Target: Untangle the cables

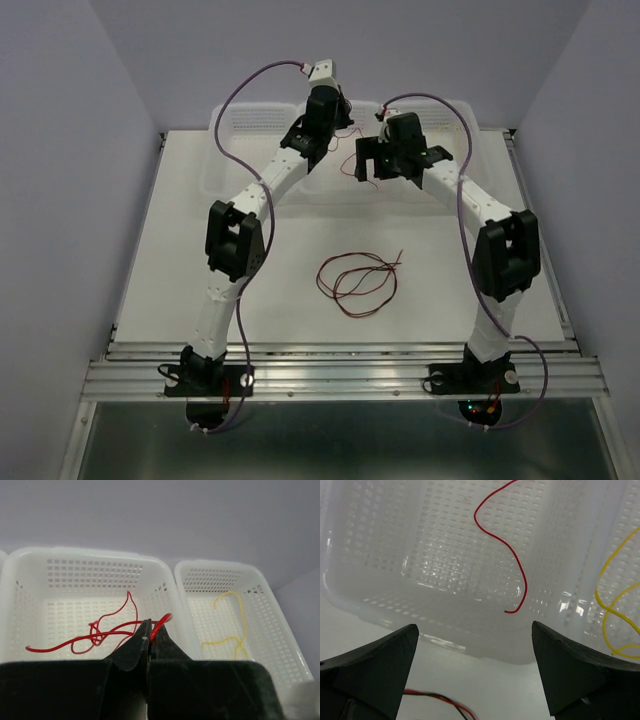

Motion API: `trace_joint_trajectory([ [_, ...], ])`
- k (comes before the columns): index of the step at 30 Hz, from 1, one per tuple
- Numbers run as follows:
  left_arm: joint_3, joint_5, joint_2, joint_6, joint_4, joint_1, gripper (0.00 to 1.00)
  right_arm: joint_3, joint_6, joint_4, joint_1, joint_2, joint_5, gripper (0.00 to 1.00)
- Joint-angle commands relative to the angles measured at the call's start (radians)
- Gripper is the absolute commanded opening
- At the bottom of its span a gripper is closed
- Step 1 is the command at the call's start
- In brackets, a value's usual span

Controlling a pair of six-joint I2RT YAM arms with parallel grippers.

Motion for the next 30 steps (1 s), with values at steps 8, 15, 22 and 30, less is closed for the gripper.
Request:
trace_joint_trajectory([
  [8, 0.062, -0.017, -0.030, 0.045, -0.070, -0.047, 0.99, -0.214, 0.050, 0.041, 0.001, -0.345, 0.023, 1.00],
  [15, 0.059, -0.002, -0.162, 0.053, -0.190, -0.070, 0.99, -0.442, 0.221, 0.055, 0.001, -0.573, 0.178, 1.00],
  [22, -0.179, -0.023, -0.455, 0.074, -0.265, -0.177, 0.99, -0.734, 0.382, 0.103, 0.001, -0.843, 0.154, 1.00],
  [30, -0.938, 0.085, -0.763, 0.100, -0.020, -0.361, 0.99, -0.911, 0.498, -0.006, 0.001, -1.010, 0.259, 1.00],
])
